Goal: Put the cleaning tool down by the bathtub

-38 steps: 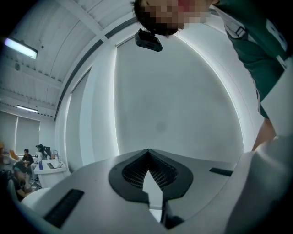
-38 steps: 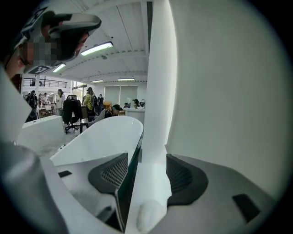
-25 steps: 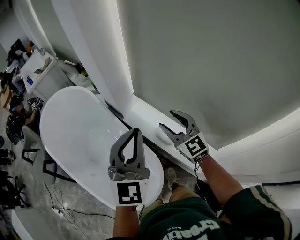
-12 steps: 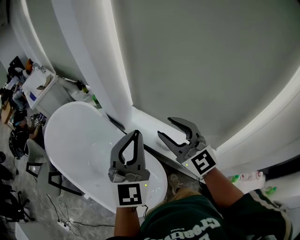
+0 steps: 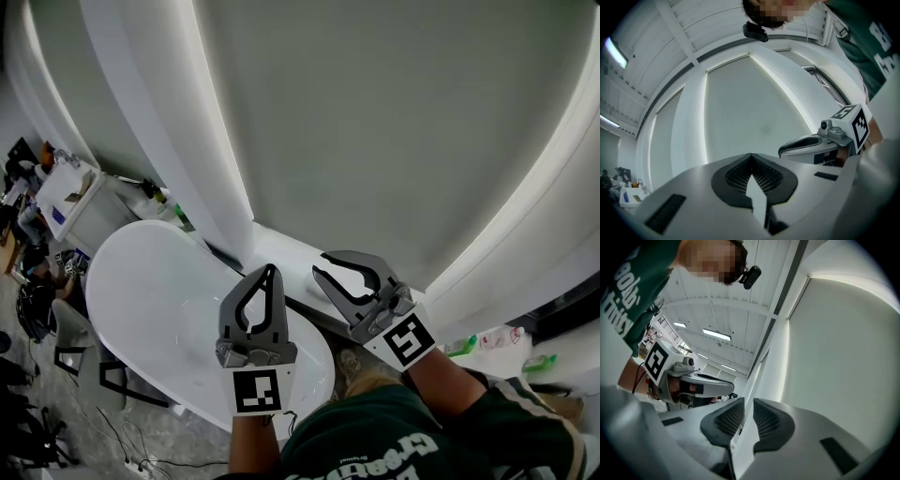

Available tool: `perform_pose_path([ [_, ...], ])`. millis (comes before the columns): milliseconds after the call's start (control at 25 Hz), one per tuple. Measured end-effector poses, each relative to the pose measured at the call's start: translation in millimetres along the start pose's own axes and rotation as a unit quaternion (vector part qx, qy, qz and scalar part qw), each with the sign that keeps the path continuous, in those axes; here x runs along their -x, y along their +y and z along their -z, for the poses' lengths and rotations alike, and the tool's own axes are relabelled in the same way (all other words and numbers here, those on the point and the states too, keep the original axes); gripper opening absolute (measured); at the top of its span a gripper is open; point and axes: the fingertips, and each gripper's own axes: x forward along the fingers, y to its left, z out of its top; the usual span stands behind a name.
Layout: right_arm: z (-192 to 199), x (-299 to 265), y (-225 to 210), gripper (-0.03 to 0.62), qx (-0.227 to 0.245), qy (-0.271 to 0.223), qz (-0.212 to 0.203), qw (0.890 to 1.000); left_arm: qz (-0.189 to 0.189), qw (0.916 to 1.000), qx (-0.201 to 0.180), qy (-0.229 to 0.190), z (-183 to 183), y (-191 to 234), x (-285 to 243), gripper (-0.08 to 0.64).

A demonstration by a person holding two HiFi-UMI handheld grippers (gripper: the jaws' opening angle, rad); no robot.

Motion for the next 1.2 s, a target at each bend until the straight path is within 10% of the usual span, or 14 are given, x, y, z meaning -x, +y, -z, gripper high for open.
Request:
perform_pose_path([
  [1200, -20.1, 15.6, -0.2, 0.012, -0.002, -0.013, 0.013, 1.0, 0.04, 0.9988, -0.024, -0.015, -15.3, -29.2, -3.8, 0.006],
])
